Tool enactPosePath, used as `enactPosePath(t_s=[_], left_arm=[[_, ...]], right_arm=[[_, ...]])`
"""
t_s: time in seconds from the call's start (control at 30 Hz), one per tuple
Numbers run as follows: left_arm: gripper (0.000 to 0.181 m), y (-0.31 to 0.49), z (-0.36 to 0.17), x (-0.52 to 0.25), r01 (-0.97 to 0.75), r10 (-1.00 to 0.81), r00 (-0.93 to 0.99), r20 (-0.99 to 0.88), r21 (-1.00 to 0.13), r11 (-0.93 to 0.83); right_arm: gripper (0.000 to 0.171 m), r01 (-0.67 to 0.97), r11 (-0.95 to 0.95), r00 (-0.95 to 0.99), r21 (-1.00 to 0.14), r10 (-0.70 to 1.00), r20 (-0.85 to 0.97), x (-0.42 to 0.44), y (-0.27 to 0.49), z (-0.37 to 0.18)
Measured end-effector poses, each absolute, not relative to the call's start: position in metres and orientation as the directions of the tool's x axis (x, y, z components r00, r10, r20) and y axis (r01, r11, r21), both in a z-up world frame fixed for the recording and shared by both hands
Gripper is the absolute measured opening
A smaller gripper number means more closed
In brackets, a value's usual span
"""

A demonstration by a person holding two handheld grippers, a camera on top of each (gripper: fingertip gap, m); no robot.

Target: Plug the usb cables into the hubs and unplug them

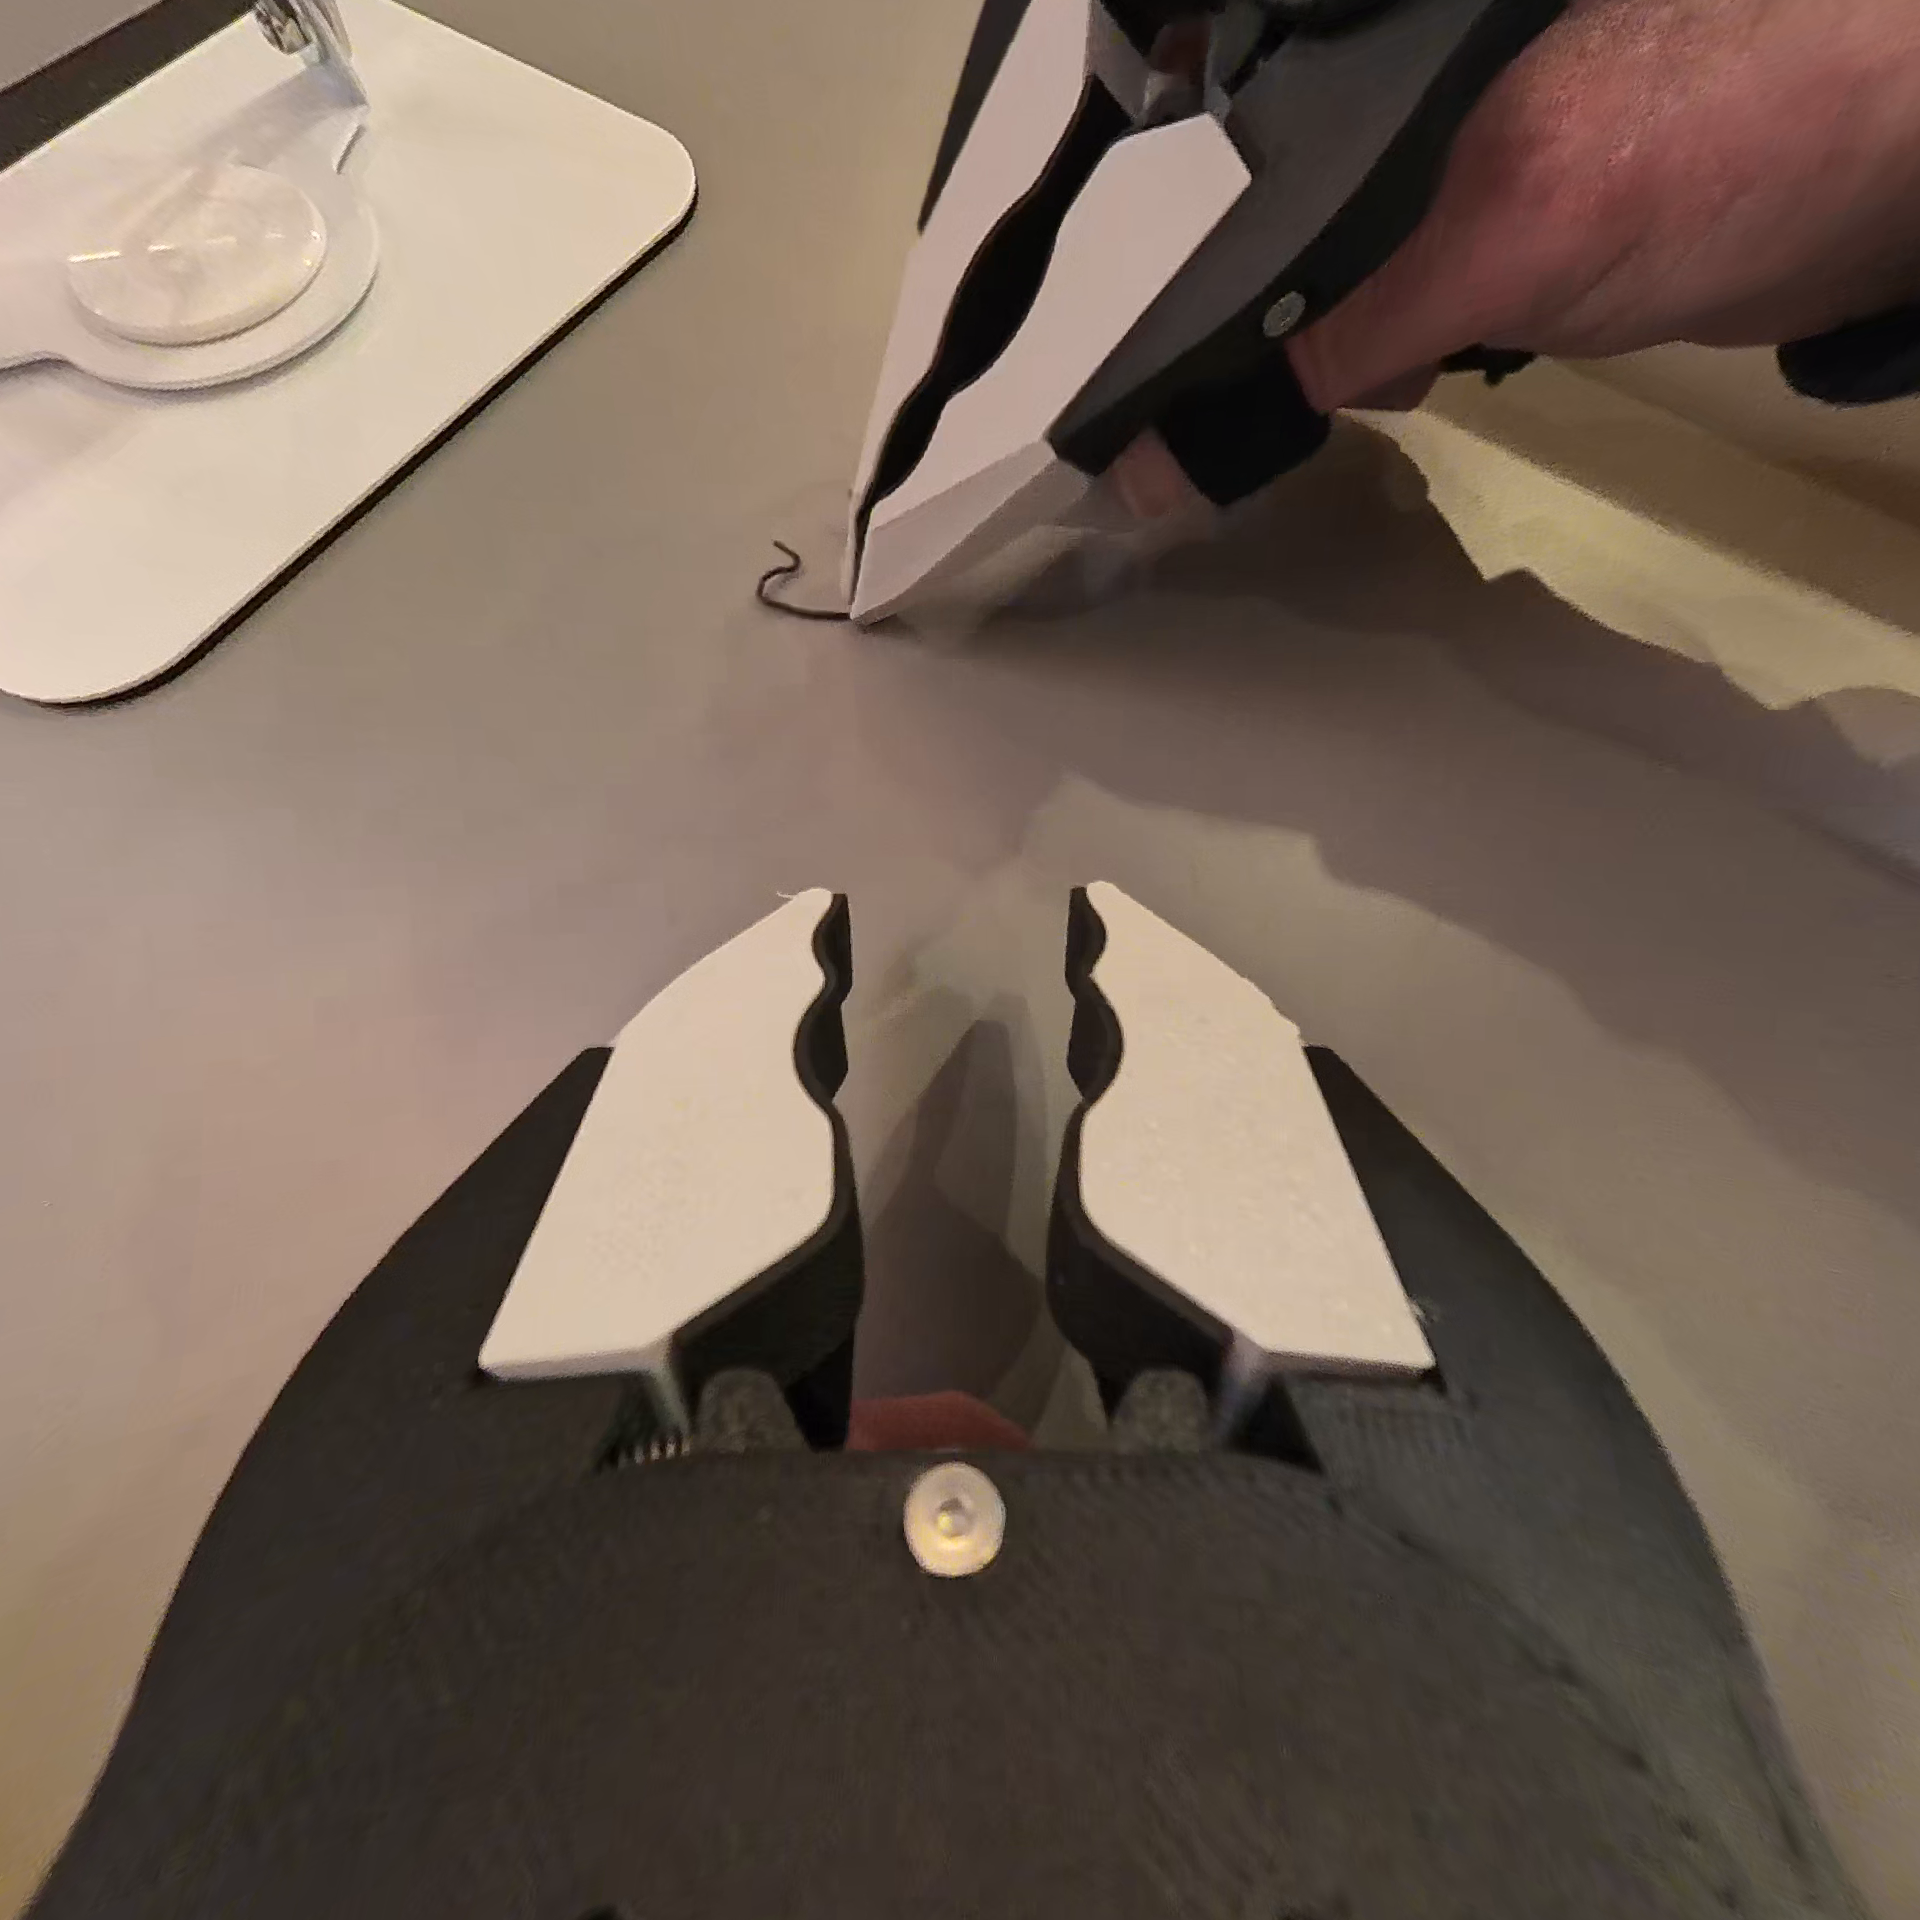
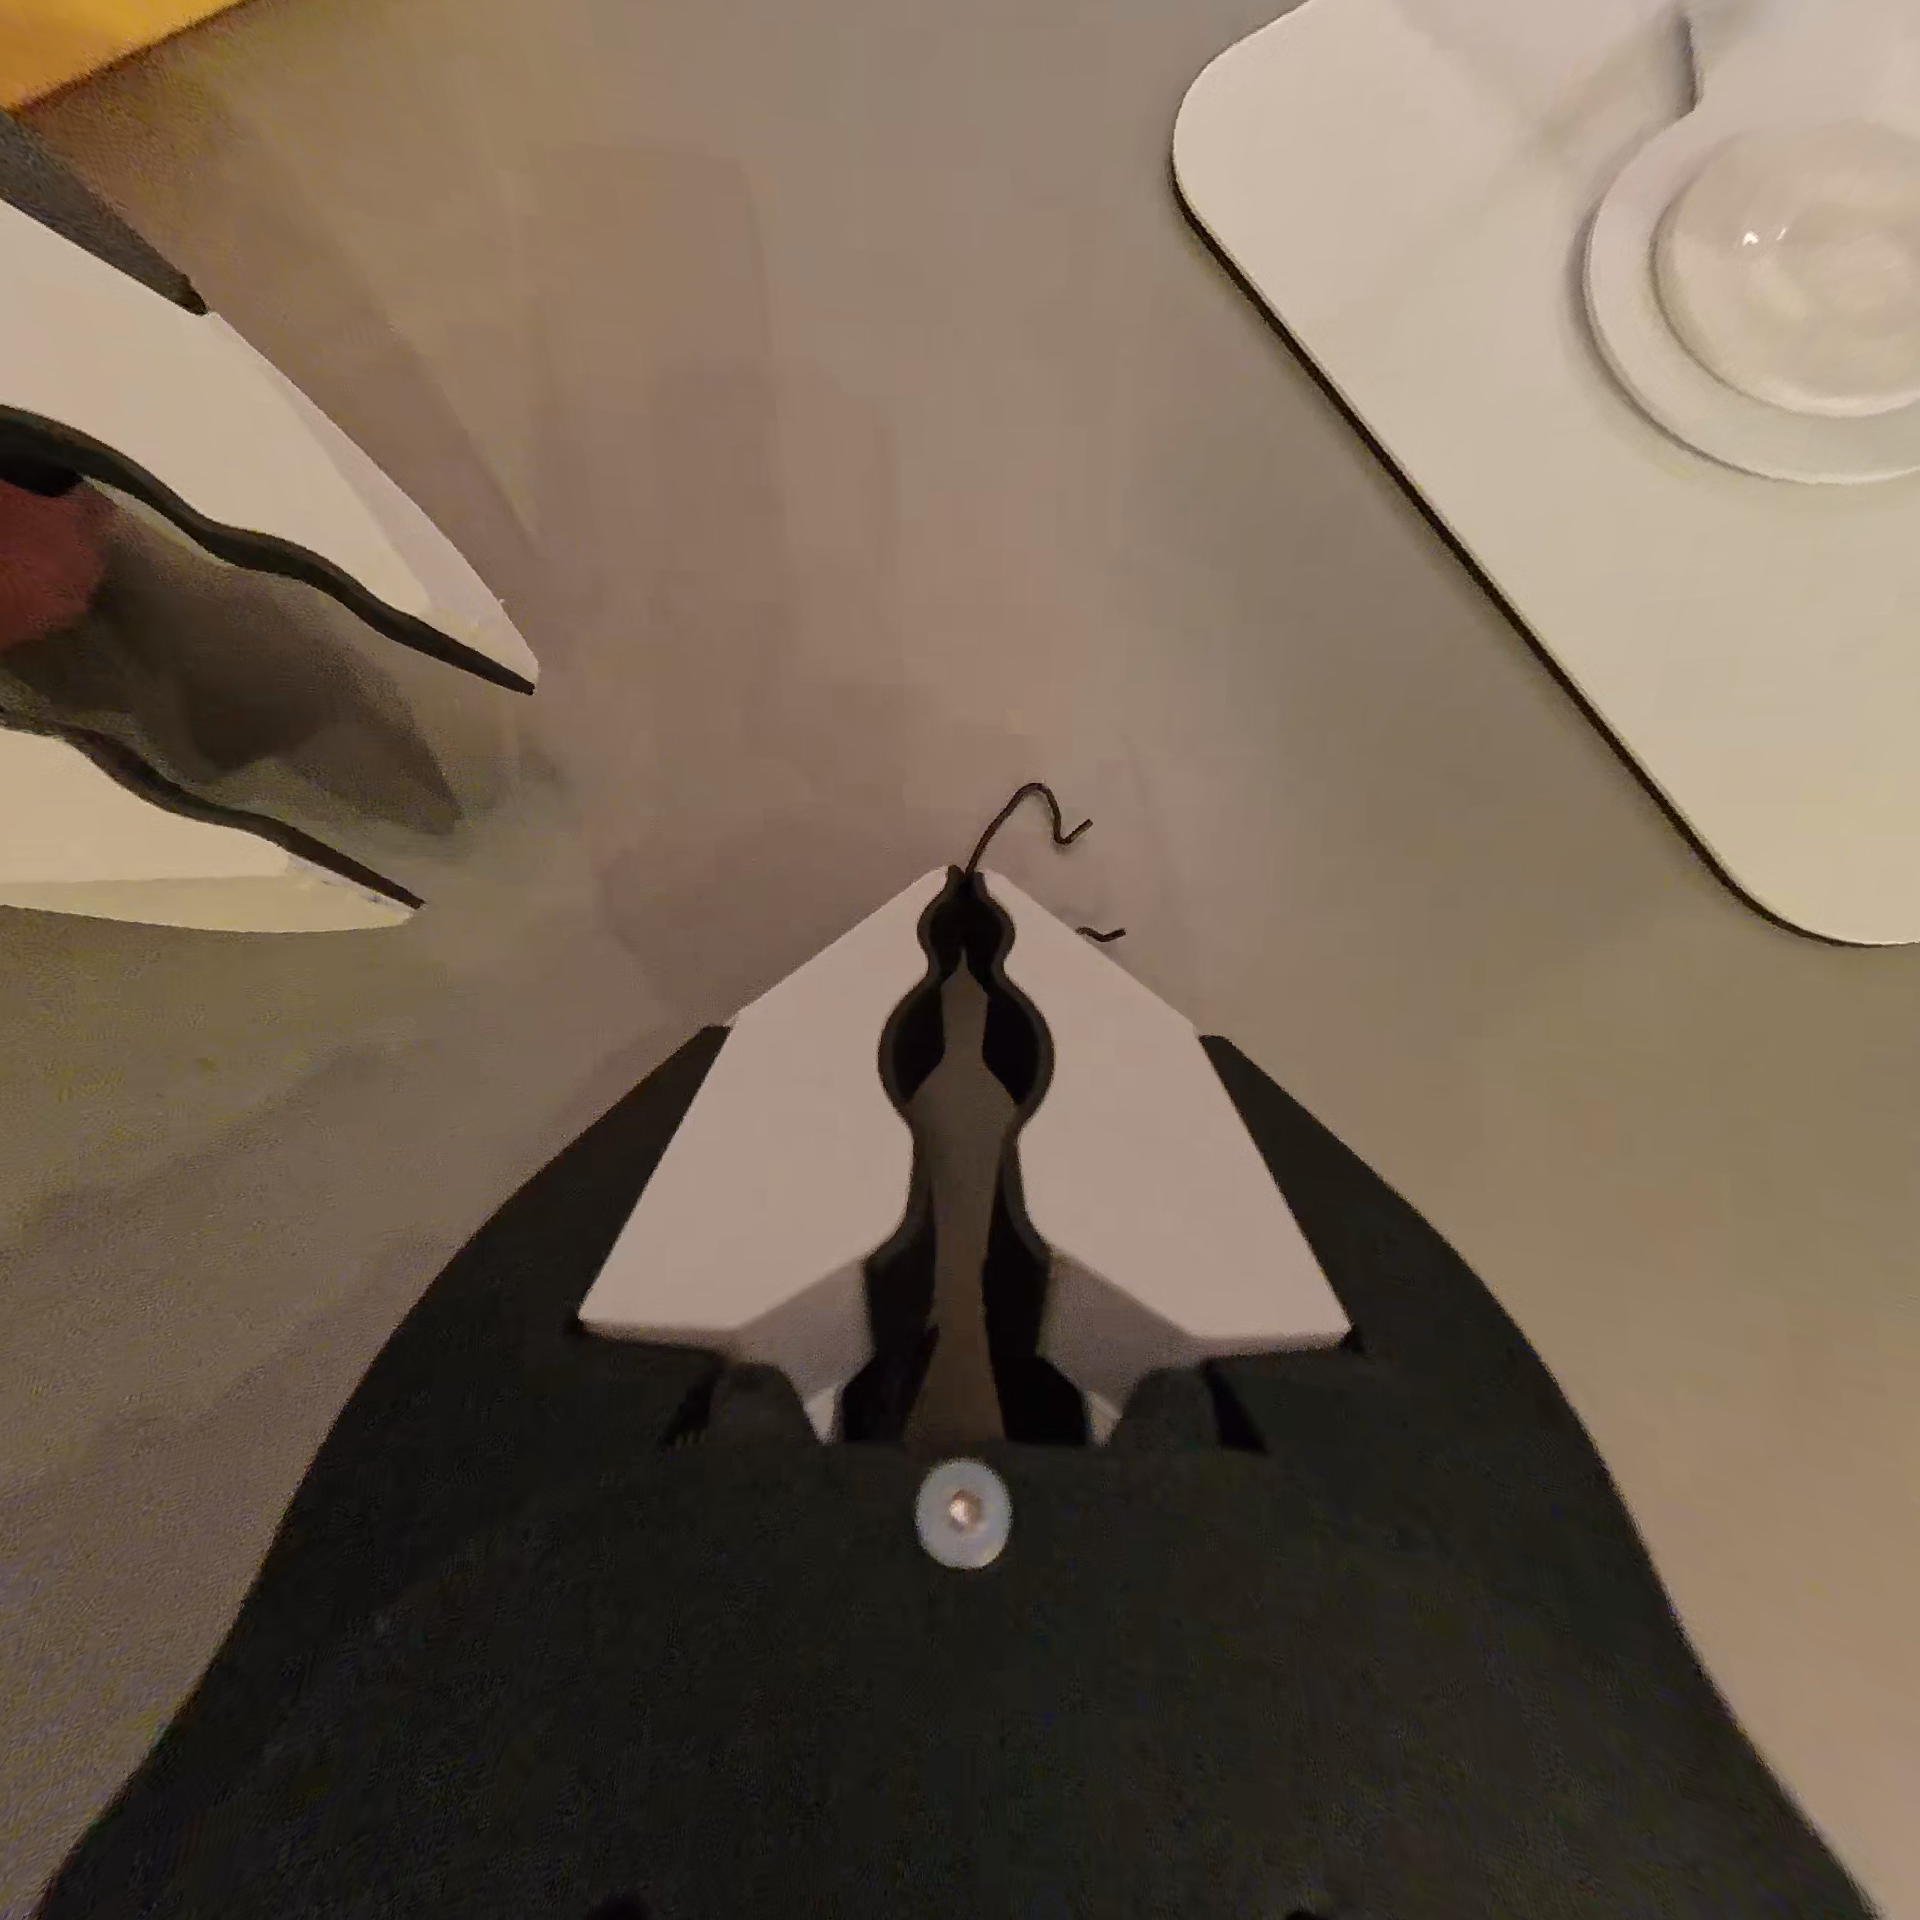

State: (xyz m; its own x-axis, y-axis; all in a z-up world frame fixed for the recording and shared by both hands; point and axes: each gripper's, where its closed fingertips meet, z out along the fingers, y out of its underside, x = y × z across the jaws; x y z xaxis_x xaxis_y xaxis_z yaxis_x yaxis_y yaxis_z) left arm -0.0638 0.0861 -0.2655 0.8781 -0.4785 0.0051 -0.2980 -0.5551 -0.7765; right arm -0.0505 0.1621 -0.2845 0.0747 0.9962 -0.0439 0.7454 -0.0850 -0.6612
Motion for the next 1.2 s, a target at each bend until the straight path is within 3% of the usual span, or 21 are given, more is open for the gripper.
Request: enactPosePath(t_s=[0.17, 0.3, 0.4, 0.5, 0.6, 0.7, 0.8, 0.87, 1.1, 1.2], left_arm=[[0.039, 0.086, -0.264, -0.063, -0.29, -0.483, 0.876, 0.013, -0.785, -0.548], [0.039, 0.085, -0.264, -0.062, -0.301, -0.493, 0.87, 0.006, -0.785, -0.541], [0.039, 0.084, -0.264, -0.06, -0.322, -0.502, 0.865, -0.015, -0.782, -0.533], [0.039, 0.083, -0.266, -0.059, -0.349, -0.511, 0.859, -0.036, -0.772, -0.531], [0.038, 0.082, -0.265, -0.054, -0.354, -0.52, 0.853, -0.042, -0.778, -0.518], [0.035, 0.077, -0.255, -0.042, -0.286, -0.547, 0.835, 0.059, -0.803, -0.523], [0.035, 0.077, -0.235, -0.043, -0.311, -0.543, 0.84, -0.001, -0.821, -0.479], [0.035, 0.075, -0.217, -0.046, -0.325, -0.532, 0.846, -0.038, -0.828, -0.457], [0.044, 0.056, -0.137, -0.084, -0.379, -0.443, 0.878, -0.18, -0.827, -0.416], [0.05, 0.044, -0.116, -0.124, -0.419, -0.361, 0.894, -0.266, -0.784, -0.458]], right_arm=[[0.0, 0.703, -0.062, 0.063, -0.708, 0.998, -0.024, -0.051, 0.145, -0.249], [0.0, 0.565, -0.034, 0.072, -0.825, 0.997, 0.009, -0.029, 0.121, -0.159], [0.0, 0.56, 0.027, 0.115, -0.828, 0.987, 0.11, 0.03, 0.105, -0.098], [0.0, 0.611, -0.005, 0.259, -0.792, 0.946, 0.194, 0.123, 0.109, -0.074], [0.0, 0.664, -0.065, 0.358, -0.745, 0.902, 0.24, 0.213, 0.113, -0.088], [0.0, 0.738, -0.208, 0.448, -0.642, 0.862, 0.235, 0.28, 0.119, -0.137], [0.0, 0.701, -0.298, 0.503, -0.648, 0.85, 0.153, 0.3, 0.126, -0.17], [0.019, 0.722, -0.325, 0.513, -0.611, 0.844, 0.157, 0.309, 0.132, -0.187], [0.027, 0.704, -0.287, 0.538, -0.65, 0.812, 0.225, 0.332, 0.153, -0.155], [0.044, 0.752, -0.312, 0.539, -0.581, 0.799, 0.268, 0.351, 0.162, -0.162]])
